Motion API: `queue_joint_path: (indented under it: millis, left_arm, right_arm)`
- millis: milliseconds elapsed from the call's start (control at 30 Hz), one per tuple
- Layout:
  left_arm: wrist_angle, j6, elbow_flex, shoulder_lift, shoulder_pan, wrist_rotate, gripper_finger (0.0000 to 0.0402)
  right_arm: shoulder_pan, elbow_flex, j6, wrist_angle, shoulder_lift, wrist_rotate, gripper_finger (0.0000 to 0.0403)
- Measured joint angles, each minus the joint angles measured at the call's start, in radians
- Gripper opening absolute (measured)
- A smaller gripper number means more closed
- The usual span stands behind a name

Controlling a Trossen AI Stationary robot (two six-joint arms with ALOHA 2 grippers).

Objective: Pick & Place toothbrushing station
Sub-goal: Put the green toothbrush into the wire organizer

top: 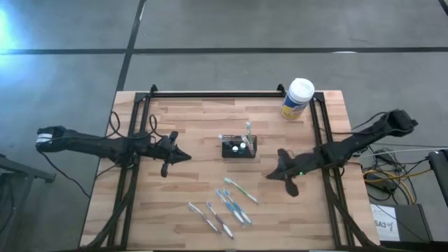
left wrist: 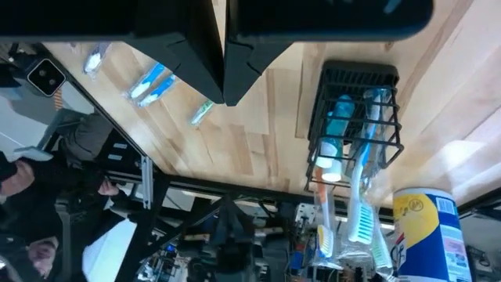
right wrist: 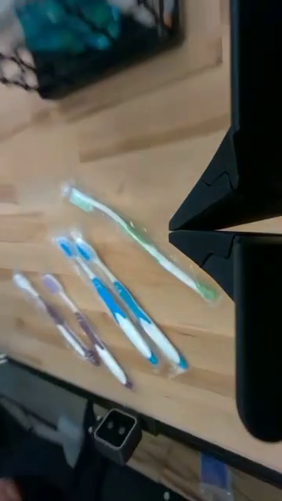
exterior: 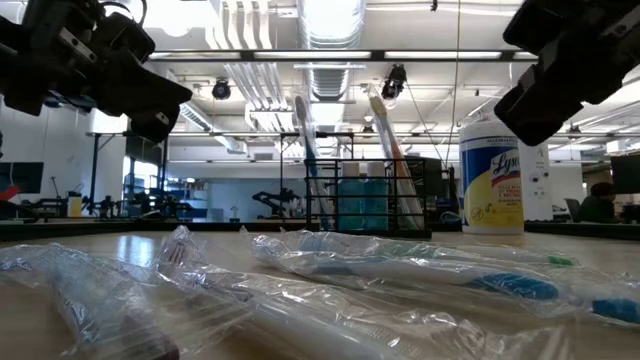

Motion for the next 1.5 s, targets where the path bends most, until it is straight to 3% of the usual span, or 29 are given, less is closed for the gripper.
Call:
queue_joint_path:
  millis: [200,333,467,667,867,1200,1333,1500]
  left_arm:
    - [-0.004,0.001,0.0,0.0,0.0,0.05,0.001]
    - [-0.035,0.001,0.0,0.0,0.0,0.106,0.001]
    - [-0.114,-0.003,-0.001,0.0,0.0,0.118,0.001]
    - [-0.155,-0.004,-0.003,0.0,0.0,0.118,0.001]
    - [-0.149,0.0,-0.003,-0.002,0.0,0.113,0.001]
    - [-0.122,-0.025,0.0,-0.005,0.0,0.111,0.001]
    - [-0.119,-0.029,0.001,-0.005,0.0,0.111,0.001]
    - [-0.119,-0.029,0.001,-0.005,0.0,0.111,0.001]
  right_arm:
    - [0.015,0.15,0.113,0.002,0.265,0.028,0.0023]
    - [0.031,0.268,0.178,-0.018,0.427,-0.006,0.0065]
    - [0.053,0.396,0.247,-0.155,0.559,-0.012,0.0119]
    - [0.06,0.56,0.281,-0.321,0.707,-0.006,0.0187]
    - [0.06,0.657,0.272,-0.45,0.792,-0.006,0.0213]
    - [0.06,0.664,0.273,-0.459,0.879,0.012,0.0188]
    - [0.061,0.662,0.268,-0.467,0.871,0.014,0.0136]
    - [0.061,0.659,0.241,-0.463,0.858,0.027,0.0039]
